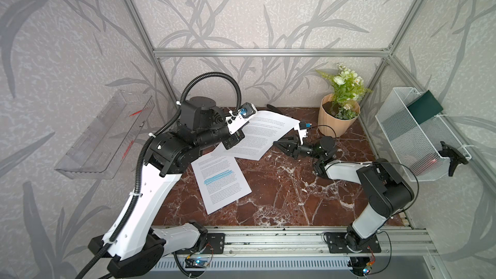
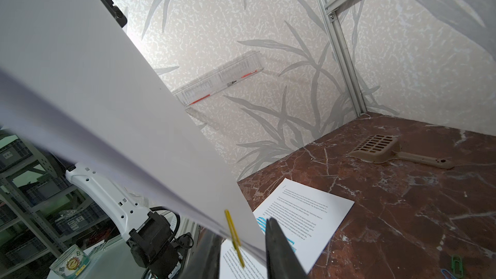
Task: Unclip the paperclips from the documents
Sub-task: Remove the paper clip from the document.
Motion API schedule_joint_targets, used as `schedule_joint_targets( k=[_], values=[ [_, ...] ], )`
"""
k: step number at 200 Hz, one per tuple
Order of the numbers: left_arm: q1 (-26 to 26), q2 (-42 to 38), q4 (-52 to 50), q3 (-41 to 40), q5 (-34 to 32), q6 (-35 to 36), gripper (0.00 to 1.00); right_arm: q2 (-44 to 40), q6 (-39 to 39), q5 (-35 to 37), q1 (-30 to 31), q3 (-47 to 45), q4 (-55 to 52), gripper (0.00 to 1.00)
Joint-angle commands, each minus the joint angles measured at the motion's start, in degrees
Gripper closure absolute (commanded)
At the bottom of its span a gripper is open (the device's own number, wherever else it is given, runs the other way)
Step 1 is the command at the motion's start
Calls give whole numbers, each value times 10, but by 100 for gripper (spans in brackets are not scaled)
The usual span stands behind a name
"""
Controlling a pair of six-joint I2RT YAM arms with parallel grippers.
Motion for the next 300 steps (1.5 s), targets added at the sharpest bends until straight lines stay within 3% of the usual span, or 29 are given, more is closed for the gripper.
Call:
schedule_joint_targets(
  k=[1,45,112,196,300],
  values=[
    [2,-10,7,2,4,1,100,3,8,-13,-2,5,26,75],
    [3,-10,11,1,6,1,100,3,6,-19,-2,-7,26,71],
    [4,-11,12,1,8,1,100,3,7,-17,-1,-10,24,76],
    [7,-15,10,1,5,2,100,3,8,-14,-1,-11,15,93],
    [8,-13,9,5,1,6,100,3,16,-16,-3,-11,10,100]
  ],
)
